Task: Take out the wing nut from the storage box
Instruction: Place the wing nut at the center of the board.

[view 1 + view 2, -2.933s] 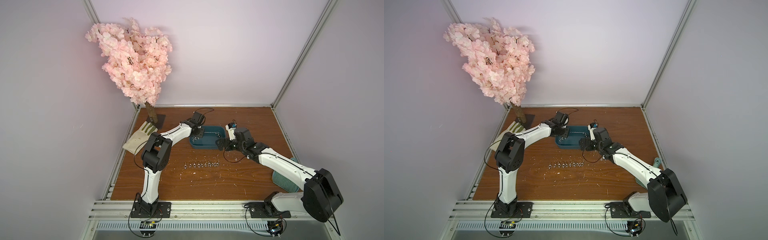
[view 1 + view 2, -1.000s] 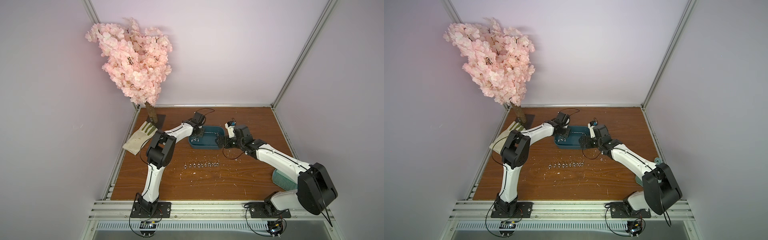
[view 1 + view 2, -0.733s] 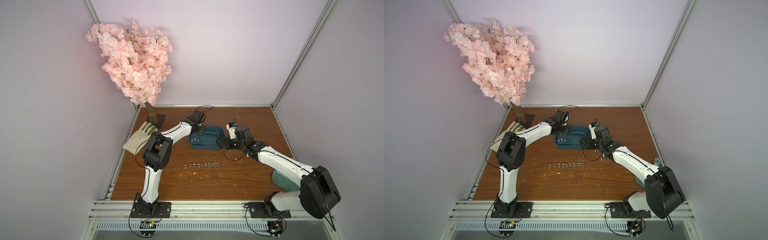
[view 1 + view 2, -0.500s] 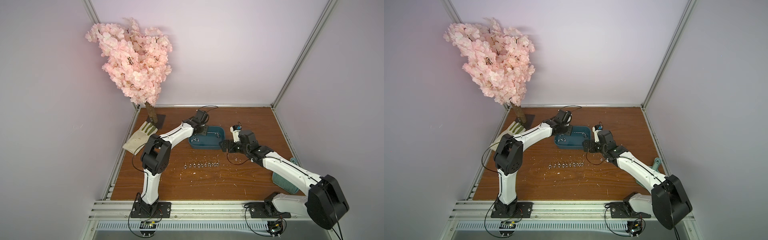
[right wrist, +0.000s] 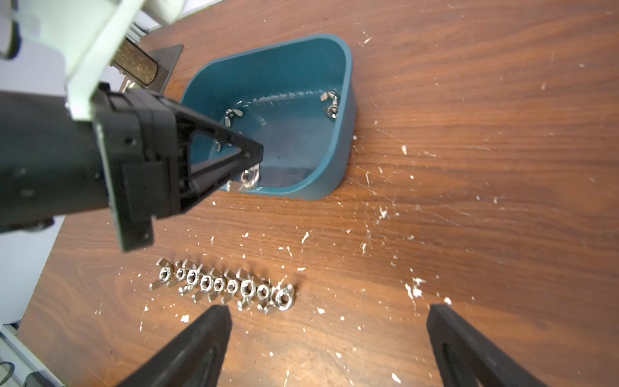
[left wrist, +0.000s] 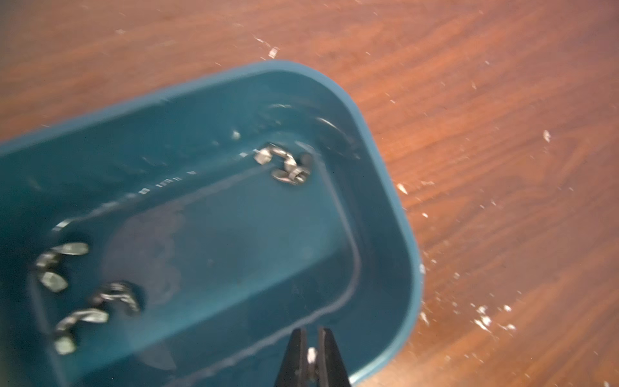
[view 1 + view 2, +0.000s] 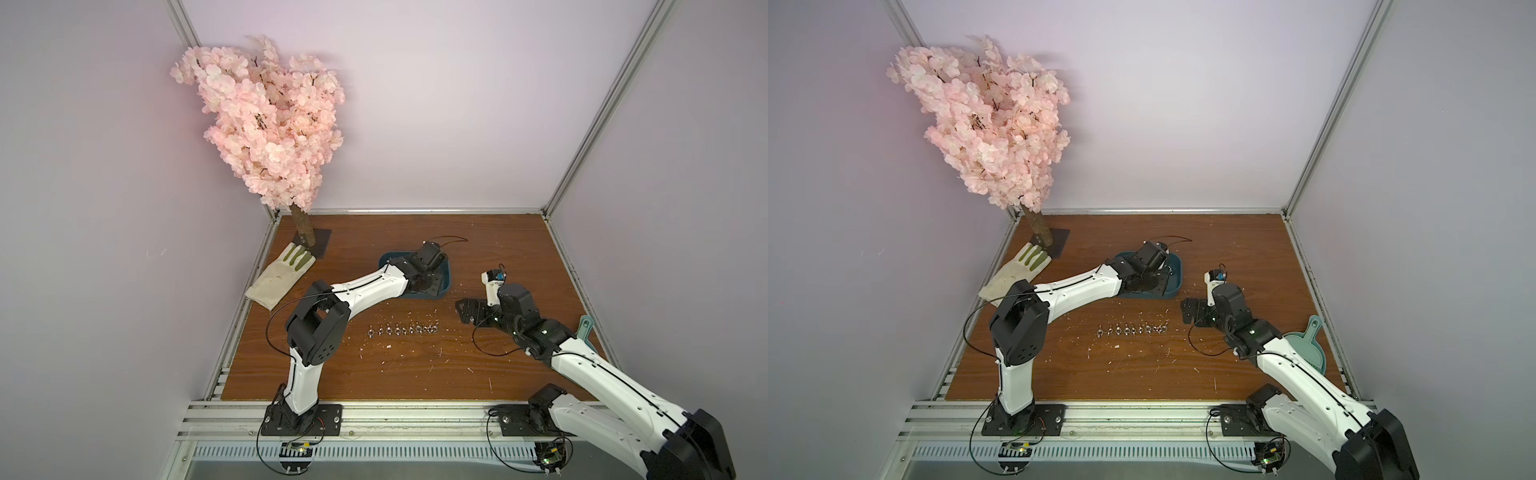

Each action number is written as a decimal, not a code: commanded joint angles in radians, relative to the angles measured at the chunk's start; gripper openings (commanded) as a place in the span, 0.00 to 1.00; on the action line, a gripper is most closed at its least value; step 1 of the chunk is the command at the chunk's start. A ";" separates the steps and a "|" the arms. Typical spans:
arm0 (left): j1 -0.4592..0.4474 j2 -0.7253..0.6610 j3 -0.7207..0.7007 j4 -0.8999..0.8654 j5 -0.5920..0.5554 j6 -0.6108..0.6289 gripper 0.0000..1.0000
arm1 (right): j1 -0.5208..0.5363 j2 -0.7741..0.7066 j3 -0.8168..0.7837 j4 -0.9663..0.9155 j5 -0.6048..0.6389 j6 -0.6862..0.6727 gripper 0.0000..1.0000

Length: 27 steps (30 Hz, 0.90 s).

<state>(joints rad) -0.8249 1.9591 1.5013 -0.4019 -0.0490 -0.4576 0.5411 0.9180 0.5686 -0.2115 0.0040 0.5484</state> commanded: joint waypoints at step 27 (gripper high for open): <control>-0.187 0.027 -0.092 -0.020 0.047 -0.131 0.06 | -0.004 -0.241 -0.119 -0.114 0.017 0.070 0.99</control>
<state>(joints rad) -1.0012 1.9587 1.4208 -0.4091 -0.0143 -0.5663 0.5411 0.6865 0.4496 -0.3157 0.0227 0.6106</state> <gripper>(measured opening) 0.065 0.990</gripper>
